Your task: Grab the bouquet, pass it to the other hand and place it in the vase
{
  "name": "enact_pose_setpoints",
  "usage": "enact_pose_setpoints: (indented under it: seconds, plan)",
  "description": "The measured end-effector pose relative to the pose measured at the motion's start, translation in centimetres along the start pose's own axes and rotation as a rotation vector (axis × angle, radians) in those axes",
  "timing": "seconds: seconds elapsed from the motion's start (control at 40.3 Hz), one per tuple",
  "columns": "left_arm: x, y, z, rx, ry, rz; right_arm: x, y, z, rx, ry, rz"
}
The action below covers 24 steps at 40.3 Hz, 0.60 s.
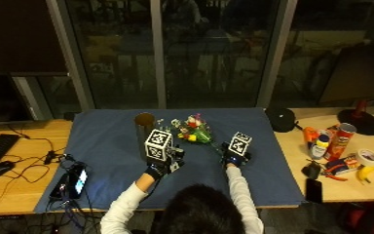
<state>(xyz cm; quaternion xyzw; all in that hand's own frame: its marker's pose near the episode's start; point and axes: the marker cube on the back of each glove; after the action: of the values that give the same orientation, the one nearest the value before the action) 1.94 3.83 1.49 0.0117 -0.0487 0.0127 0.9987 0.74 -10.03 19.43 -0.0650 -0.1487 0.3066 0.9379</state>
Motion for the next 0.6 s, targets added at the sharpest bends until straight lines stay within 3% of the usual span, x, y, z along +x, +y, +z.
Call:
enact_pose_setpoints:
  seconds: [0.174,0.298,0.422,0.596]
  plan:
    - [-1.2,-0.1,-0.7,-0.018,-0.020,-0.038,-0.1,0.1,-1.8,-0.022,-0.057,-0.090]
    - [-2.3,-1.0,-1.2,0.052,0.002,-0.057,0.5,-1.3,-4.1,0.280,-0.167,-0.059]
    - [-3.2,-2.3,-1.6,0.093,0.053,-0.081,0.5,-1.4,-6.6,0.425,-0.340,-0.129]
    - [-3.1,-4.5,-2.3,0.055,0.260,-0.055,0.2,0.2,-8.7,0.382,-0.605,-0.180]
